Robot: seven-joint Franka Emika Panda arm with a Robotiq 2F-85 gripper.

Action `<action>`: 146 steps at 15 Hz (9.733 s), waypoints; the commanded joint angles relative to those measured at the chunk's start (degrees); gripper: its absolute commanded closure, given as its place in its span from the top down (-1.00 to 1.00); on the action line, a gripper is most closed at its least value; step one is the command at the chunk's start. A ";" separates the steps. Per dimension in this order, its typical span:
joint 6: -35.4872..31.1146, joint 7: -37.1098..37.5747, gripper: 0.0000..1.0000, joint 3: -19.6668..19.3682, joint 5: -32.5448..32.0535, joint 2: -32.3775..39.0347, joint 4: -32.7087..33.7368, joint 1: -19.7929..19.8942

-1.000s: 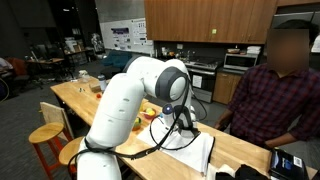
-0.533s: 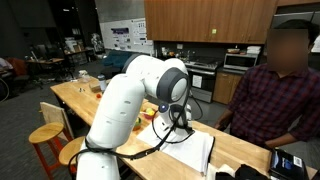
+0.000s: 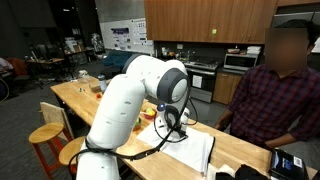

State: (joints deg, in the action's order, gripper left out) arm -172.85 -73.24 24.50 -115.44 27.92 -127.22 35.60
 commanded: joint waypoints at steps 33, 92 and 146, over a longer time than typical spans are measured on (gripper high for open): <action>-14.28 31.38 1.00 4.60 3.32 6.51 6.75 7.50; -25.39 61.29 -0.99 36.01 -19.19 19.20 -4.32 22.95; -24.66 96.24 1.00 31.30 -34.14 -13.10 -15.46 -6.76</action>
State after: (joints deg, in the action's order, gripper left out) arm -197.51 23.00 55.80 -149.58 14.82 -142.69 28.84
